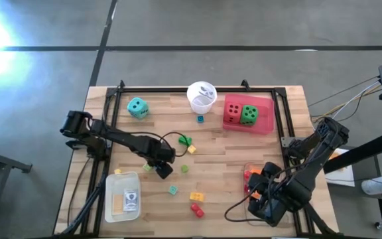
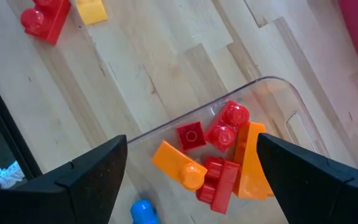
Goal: Pick & Place Toys
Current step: Put the blue game piece into the transparent bin
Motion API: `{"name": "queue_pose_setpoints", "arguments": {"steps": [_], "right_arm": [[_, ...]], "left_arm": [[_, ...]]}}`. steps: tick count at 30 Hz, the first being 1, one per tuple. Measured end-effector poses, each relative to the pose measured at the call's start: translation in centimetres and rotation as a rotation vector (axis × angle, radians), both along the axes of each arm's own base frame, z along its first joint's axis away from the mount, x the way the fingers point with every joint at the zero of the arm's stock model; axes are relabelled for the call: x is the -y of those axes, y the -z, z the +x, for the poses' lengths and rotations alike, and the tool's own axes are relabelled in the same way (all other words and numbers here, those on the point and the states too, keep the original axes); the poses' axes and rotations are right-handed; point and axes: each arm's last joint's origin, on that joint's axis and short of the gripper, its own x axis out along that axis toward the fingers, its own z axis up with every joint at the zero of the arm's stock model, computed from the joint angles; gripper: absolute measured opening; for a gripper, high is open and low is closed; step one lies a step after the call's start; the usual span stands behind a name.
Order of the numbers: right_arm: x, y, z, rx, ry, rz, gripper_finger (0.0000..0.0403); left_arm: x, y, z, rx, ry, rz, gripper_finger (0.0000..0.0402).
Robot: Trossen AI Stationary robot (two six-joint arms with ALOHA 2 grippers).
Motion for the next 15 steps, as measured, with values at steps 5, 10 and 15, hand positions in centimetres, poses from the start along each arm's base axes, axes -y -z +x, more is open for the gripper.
{"name": "queue_pose_setpoints", "arguments": {"steps": [5, 10, 15], "right_arm": [[-0.01, 0.00, -0.01, 0.001, 0.001, 0.000, 0.0351], [0.01, 0.00, -0.01, 0.001, -0.002, -0.003, 0.0351], [0.03, -0.02, 0.02, 0.017, 0.005, -0.014, 0.0351]], "left_arm": [[-0.01, -0.04, 0.09, 0.001, -0.001, 0.009, 0.0236], [-0.03, -0.29, 0.14, 0.004, 0.035, 0.021, 0.0193], [0.06, -0.40, 0.45, 0.032, 0.054, 0.005, 0.0129]]}}
